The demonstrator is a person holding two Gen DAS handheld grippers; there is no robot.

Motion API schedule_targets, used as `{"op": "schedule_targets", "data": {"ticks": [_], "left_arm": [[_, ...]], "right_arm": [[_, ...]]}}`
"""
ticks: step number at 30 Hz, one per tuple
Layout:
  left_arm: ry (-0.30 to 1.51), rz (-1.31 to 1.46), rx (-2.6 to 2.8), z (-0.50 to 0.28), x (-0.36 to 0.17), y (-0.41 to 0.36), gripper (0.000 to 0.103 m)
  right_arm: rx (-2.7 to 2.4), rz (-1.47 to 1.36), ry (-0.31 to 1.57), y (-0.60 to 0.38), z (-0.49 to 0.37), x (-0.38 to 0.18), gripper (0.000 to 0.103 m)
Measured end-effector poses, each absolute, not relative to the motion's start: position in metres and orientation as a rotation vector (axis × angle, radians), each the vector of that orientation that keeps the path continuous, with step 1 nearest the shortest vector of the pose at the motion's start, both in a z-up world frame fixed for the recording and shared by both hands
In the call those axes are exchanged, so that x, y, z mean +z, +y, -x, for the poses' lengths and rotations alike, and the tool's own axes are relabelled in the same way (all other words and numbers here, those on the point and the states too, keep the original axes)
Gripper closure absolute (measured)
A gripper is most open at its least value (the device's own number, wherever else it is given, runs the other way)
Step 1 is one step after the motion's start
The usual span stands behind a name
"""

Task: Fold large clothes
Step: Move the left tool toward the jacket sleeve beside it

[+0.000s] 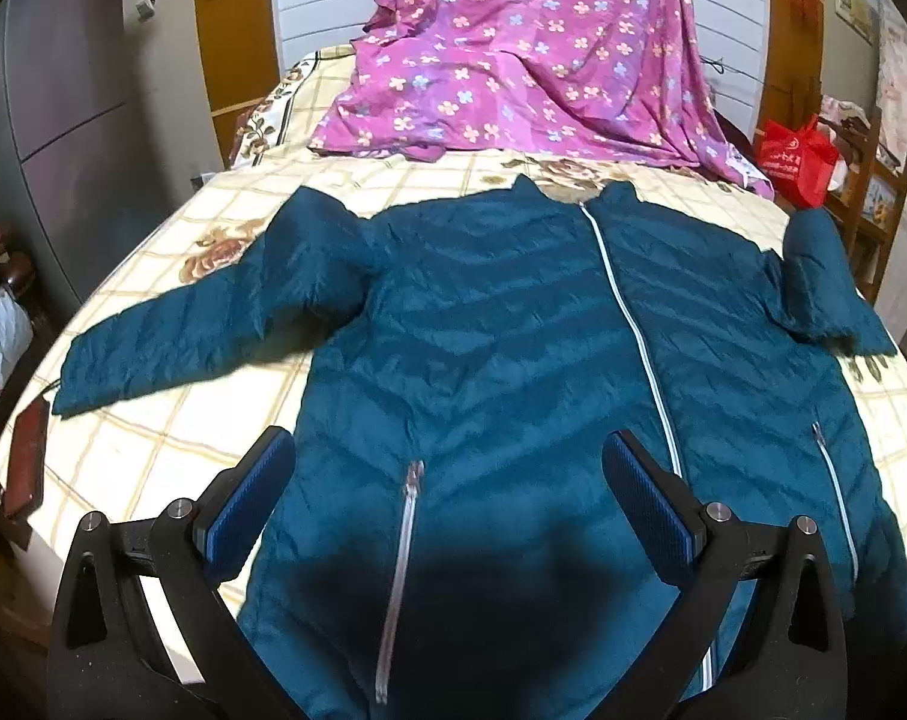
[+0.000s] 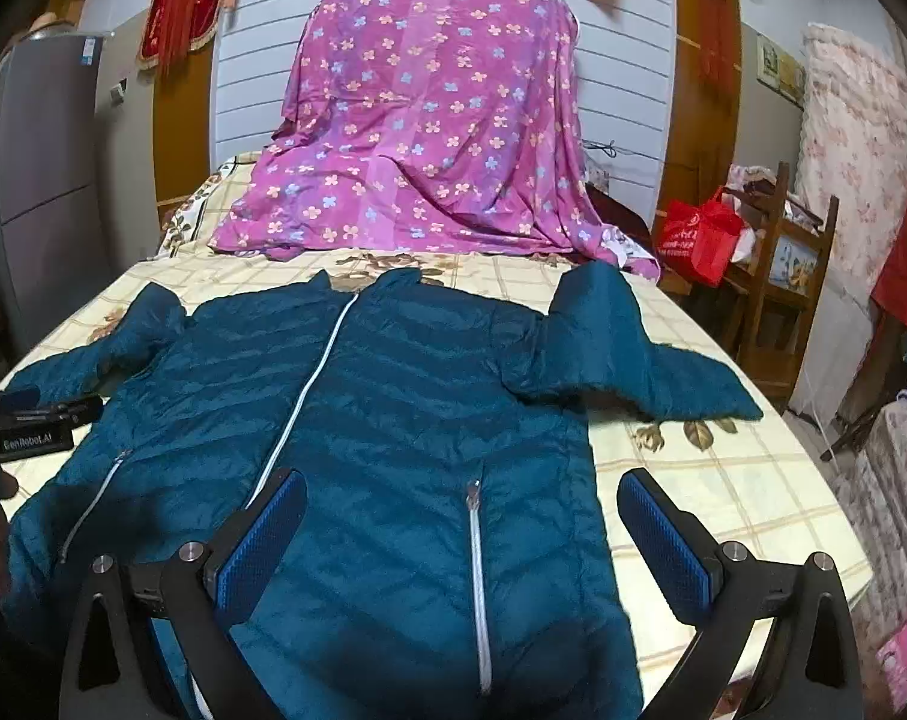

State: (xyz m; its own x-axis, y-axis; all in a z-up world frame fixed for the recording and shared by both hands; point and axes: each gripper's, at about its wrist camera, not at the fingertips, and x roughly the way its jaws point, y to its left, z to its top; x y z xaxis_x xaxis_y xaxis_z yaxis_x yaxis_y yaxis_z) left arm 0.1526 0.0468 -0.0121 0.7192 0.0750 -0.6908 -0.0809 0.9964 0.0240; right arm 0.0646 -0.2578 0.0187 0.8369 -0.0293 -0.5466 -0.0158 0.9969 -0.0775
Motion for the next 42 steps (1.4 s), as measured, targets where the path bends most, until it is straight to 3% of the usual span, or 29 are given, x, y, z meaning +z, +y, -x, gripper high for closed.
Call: {"op": "schedule_targets", "data": {"ticks": [14, 25, 42], "left_arm": [[0.76, 0.001, 0.064, -0.208, -0.033, 0.057, 0.0], [0.745, 0.011, 0.093, -0.238, -0.063, 0.073, 0.0], [0.774, 0.078, 0.052, -0.239, -0.068, 0.079, 0.0]], "right_arm": [[-0.055, 0.186, 0.46, -0.271, -0.122, -0.01, 0.0], [-0.101, 0.087, 0.569, -0.291, -0.144, -0.037, 0.0], [-0.104, 0.088, 0.571, -0.282, -0.149, -0.042, 0.0]]}}
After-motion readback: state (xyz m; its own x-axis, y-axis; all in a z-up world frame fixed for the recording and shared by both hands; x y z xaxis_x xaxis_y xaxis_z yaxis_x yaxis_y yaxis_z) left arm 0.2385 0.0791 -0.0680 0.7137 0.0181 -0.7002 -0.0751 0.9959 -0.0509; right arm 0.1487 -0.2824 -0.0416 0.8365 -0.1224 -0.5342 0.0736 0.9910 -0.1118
